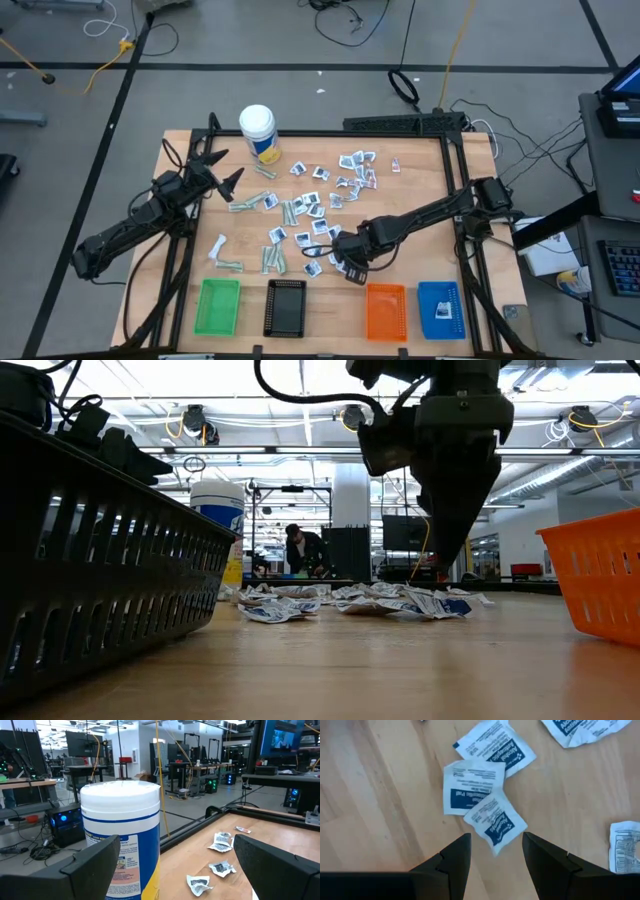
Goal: Pick & Place First Aid Supplies
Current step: Put the alcohol pad into the blue bin
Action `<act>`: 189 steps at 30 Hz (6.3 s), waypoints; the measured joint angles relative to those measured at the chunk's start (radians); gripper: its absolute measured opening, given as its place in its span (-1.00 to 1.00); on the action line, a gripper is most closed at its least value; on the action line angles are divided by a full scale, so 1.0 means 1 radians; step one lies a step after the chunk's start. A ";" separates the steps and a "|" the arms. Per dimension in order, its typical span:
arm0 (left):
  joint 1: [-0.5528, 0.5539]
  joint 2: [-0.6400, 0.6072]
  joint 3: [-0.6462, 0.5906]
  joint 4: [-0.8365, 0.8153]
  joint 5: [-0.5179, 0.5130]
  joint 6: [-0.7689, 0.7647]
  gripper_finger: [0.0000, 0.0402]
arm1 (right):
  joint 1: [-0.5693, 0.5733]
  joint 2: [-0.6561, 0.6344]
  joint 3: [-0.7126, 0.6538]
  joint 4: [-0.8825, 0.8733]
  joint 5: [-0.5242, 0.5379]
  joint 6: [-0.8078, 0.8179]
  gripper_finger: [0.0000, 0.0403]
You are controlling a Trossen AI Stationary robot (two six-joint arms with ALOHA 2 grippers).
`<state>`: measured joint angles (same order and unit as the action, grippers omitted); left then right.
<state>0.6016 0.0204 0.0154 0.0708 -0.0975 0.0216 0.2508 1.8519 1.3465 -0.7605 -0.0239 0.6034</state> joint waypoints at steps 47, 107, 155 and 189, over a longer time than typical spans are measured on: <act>0.000 0.000 0.000 0.000 0.000 0.000 0.98 | -0.019 -0.088 -0.055 0.019 -0.026 0.213 -0.97; 0.000 0.000 0.000 0.000 0.000 0.000 0.98 | 0.649 -0.289 -0.249 -0.240 -0.138 1.602 -0.96; 0.000 0.000 0.000 0.000 0.000 0.000 0.98 | 0.160 -0.250 -0.031 -0.437 0.038 0.115 -0.15; 0.000 0.000 0.000 0.000 0.000 0.000 0.98 | 0.019 0.162 0.330 -0.266 0.055 -0.158 -0.15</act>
<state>0.6017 0.0204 0.0154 0.0708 -0.0972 0.0216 0.2699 2.0137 1.6766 -1.0266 0.0311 0.4451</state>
